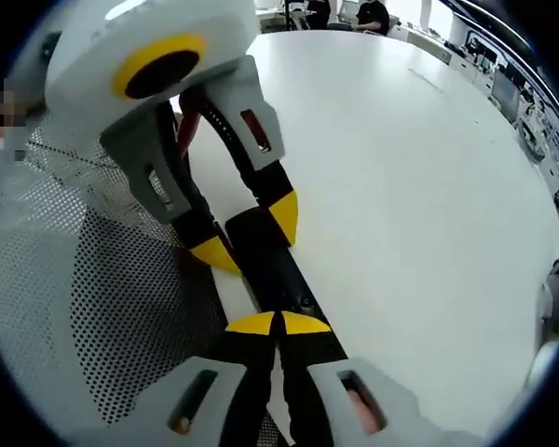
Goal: Press the specified remote control buttons in sequence, fully releasing each button before pressing the next.
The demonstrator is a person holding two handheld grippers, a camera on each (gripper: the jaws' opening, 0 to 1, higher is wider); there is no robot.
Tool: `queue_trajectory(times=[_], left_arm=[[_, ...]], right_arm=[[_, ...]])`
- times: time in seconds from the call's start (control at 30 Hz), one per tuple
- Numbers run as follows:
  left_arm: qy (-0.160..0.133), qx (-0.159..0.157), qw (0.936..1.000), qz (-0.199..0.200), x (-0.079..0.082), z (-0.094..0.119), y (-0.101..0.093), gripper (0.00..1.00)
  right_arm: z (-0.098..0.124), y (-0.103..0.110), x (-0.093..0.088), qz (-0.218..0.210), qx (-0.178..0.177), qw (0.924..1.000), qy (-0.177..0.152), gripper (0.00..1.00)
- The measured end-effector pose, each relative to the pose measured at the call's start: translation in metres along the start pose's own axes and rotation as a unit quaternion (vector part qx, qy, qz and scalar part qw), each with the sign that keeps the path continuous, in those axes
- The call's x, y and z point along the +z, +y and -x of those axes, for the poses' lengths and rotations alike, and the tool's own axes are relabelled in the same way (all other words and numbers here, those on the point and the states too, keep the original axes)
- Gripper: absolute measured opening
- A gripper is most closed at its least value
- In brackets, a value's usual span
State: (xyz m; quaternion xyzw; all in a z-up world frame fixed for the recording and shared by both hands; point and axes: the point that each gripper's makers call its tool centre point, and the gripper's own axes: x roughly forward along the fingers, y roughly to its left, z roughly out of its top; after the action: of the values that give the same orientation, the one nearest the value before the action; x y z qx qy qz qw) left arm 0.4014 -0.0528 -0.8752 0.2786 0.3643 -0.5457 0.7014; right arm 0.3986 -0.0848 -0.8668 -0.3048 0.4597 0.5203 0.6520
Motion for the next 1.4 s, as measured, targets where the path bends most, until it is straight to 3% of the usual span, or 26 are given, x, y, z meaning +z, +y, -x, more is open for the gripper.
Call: queue_trajectory(times=[0.73, 1.4], left_arm=[[-0.002, 0.001, 1.0000, 0.000, 0.0002, 0.0006, 0.0009, 0.25], [-0.007, 0.002, 1.0000, 0.005, 0.0000, 0.0001, 0.0017, 0.25]], right_arm=[[-0.0036, 0.0036, 0.0010, 0.031, -0.001, 0.9995, 0.007, 0.00], [-0.0031, 0.0027, 0.0012, 0.003, 0.007, 1.0000, 0.005, 0.00]])
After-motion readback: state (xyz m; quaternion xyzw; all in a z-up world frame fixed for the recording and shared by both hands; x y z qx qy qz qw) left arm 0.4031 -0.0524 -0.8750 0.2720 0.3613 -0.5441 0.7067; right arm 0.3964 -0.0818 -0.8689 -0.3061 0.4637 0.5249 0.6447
